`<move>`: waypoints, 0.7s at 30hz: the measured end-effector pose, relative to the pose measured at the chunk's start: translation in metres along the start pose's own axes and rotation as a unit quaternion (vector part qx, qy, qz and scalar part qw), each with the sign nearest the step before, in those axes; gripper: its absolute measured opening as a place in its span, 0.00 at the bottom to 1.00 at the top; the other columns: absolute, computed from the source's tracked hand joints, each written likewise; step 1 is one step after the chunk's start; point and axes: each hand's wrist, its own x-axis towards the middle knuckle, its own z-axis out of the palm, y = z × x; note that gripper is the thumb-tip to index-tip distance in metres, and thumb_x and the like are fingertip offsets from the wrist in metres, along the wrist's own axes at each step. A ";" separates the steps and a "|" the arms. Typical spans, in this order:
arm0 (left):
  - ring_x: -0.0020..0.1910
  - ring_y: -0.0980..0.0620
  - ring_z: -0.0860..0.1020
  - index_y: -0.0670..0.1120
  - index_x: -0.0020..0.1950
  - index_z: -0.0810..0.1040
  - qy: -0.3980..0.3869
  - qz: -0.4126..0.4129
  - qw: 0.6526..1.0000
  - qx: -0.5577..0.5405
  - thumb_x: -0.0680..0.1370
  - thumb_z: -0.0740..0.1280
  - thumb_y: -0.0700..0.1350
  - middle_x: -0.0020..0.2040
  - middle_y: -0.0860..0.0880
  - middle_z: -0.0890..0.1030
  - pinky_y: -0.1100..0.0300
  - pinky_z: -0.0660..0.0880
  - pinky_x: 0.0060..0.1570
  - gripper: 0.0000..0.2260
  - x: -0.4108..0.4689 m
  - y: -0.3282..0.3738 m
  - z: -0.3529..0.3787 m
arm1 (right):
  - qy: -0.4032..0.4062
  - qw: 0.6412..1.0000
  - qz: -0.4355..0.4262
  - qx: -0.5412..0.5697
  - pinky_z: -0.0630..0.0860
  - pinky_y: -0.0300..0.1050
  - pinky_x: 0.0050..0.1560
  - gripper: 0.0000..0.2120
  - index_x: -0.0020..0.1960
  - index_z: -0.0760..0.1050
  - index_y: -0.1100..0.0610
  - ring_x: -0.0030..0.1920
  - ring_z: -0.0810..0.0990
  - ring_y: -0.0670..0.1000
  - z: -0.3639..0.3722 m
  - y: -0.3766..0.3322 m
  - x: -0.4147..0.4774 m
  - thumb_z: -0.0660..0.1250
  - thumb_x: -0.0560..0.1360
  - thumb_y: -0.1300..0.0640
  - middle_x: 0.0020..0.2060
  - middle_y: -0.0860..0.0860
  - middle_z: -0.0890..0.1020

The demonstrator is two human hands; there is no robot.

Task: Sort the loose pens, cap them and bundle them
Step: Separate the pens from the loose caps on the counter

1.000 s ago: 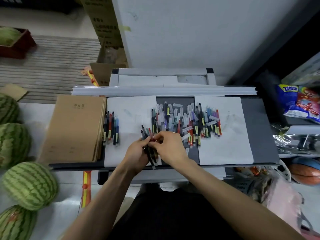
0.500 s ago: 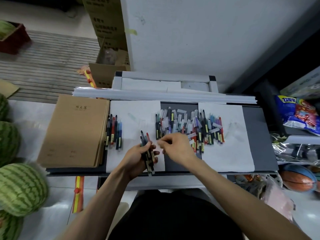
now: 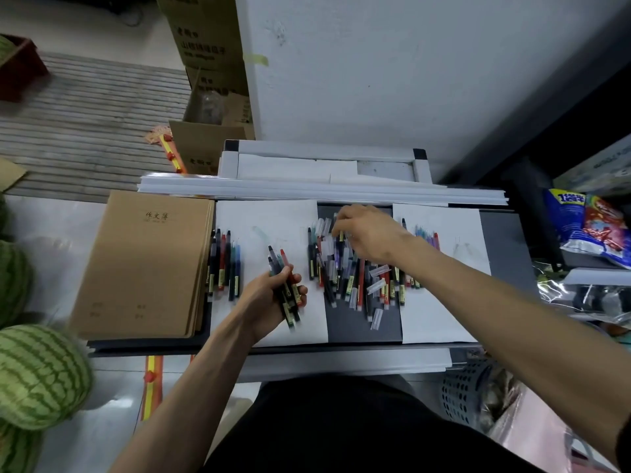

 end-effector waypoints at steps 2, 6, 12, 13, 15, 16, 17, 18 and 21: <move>0.38 0.45 0.79 0.43 0.54 0.74 0.000 -0.001 1.000 -0.003 0.87 0.59 0.40 0.42 0.45 0.78 0.50 0.75 0.45 0.05 0.000 0.000 0.001 | 0.000 0.995 -0.074 -0.063 0.72 0.53 0.66 0.16 0.62 0.81 0.49 0.64 0.74 0.54 0.001 0.001 0.003 0.69 0.77 0.63 0.62 0.48 0.79; 0.38 0.46 0.80 0.43 0.55 0.74 -0.003 -0.005 1.000 -0.008 0.87 0.59 0.40 0.42 0.45 0.78 0.50 0.75 0.45 0.05 0.002 -0.001 -0.002 | -0.007 0.982 -0.150 -0.118 0.72 0.51 0.62 0.15 0.60 0.80 0.48 0.60 0.75 0.53 0.001 -0.001 0.006 0.69 0.76 0.62 0.58 0.48 0.79; 0.39 0.46 0.79 0.42 0.55 0.74 0.009 -0.001 1.000 -0.006 0.87 0.59 0.41 0.43 0.45 0.78 0.50 0.76 0.45 0.05 0.003 -0.002 -0.003 | 0.009 0.956 -0.223 -0.193 0.73 0.50 0.59 0.13 0.57 0.79 0.51 0.57 0.77 0.54 0.003 -0.002 0.009 0.71 0.75 0.64 0.55 0.49 0.81; 0.39 0.46 0.79 0.42 0.55 0.74 0.014 0.000 1.000 -0.006 0.87 0.59 0.41 0.43 0.44 0.79 0.49 0.76 0.45 0.05 0.004 -0.002 -0.003 | 0.006 0.952 -0.227 -0.203 0.73 0.51 0.59 0.13 0.56 0.79 0.52 0.57 0.77 0.54 0.002 -0.003 0.009 0.70 0.75 0.64 0.54 0.48 0.82; 0.39 0.45 0.79 0.42 0.55 0.74 0.020 0.000 1.000 -0.011 0.87 0.59 0.41 0.43 0.44 0.78 0.49 0.76 0.46 0.05 0.004 -0.003 -0.002 | -0.009 0.947 -0.232 -0.222 0.72 0.50 0.60 0.12 0.56 0.79 0.52 0.58 0.77 0.53 0.001 -0.003 0.010 0.69 0.75 0.64 0.54 0.47 0.82; 0.39 0.45 0.79 0.42 0.55 0.74 0.021 0.000 1.000 -0.016 0.87 0.59 0.41 0.43 0.44 0.78 0.49 0.76 0.46 0.05 0.003 -0.004 -0.002 | -0.019 0.944 -0.235 -0.230 0.71 0.50 0.61 0.12 0.56 0.79 0.52 0.59 0.76 0.53 0.000 -0.004 0.011 0.69 0.76 0.64 0.54 0.47 0.82; 0.39 0.45 0.79 0.42 0.55 0.74 0.021 0.000 1.000 -0.019 0.87 0.59 0.40 0.43 0.44 0.78 0.49 0.75 0.46 0.05 0.002 -0.005 -0.003 | -0.028 0.942 -0.237 -0.234 0.71 0.49 0.61 0.12 0.56 0.79 0.52 0.59 0.76 0.52 -0.001 -0.004 0.012 0.70 0.76 0.64 0.54 0.47 0.82; 0.39 0.46 0.79 0.42 0.55 0.73 0.020 0.000 1.000 -0.021 0.87 0.59 0.40 0.43 0.44 0.78 0.49 0.75 0.46 0.05 0.001 -0.006 -0.004 | -0.036 0.941 -0.240 -0.237 0.71 0.49 0.62 0.11 0.56 0.80 0.52 0.59 0.76 0.52 -0.002 -0.004 0.013 0.70 0.77 0.64 0.54 0.47 0.82; 0.40 0.46 0.78 0.42 0.56 0.73 0.019 0.002 1.000 -0.022 0.87 0.59 0.40 0.43 0.44 0.78 0.50 0.75 0.46 0.05 -0.002 -0.008 -0.006 | -0.043 0.936 -0.251 -0.242 0.71 0.48 0.63 0.10 0.56 0.81 0.53 0.60 0.75 0.53 -0.005 -0.003 0.014 0.71 0.77 0.64 0.55 0.48 0.83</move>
